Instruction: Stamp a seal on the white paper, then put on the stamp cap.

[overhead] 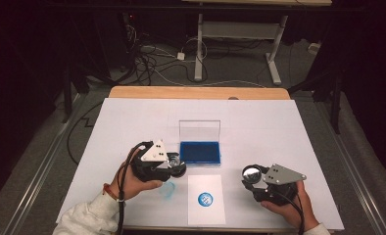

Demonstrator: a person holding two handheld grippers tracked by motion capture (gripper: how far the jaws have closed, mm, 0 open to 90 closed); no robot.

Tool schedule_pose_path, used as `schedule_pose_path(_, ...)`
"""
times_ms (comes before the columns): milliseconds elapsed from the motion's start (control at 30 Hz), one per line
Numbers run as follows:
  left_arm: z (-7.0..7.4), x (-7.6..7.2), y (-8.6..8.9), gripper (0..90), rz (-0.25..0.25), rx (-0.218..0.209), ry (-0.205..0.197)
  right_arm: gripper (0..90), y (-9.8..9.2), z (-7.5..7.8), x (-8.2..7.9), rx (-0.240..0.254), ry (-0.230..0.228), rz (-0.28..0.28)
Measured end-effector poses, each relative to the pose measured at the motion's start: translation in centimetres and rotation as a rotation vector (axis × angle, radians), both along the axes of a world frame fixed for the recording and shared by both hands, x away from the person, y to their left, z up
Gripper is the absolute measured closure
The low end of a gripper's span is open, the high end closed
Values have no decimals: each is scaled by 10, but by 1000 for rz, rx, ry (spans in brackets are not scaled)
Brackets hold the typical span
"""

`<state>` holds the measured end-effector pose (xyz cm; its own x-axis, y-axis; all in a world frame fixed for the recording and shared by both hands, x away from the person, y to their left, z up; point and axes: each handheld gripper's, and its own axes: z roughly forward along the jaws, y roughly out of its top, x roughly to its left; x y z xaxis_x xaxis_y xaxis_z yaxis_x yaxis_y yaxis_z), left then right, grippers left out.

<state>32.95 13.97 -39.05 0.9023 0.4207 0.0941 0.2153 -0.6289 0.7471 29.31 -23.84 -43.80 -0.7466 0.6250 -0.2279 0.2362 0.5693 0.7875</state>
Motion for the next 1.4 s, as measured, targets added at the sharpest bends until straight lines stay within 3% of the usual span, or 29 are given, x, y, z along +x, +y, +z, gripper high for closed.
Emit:
schedule_pose_path(700,0,-5,19,544,50,-14,-6,392,10,0,11,12,2,46)
schedule_pose_path(1133,4,-4,18,545,53,-33,-4,393,15,0,13,29,8,57)
schedule_pose_path(1400,14,-1,5,545,23,-56,-19,393,30,1,15,35,12,91)
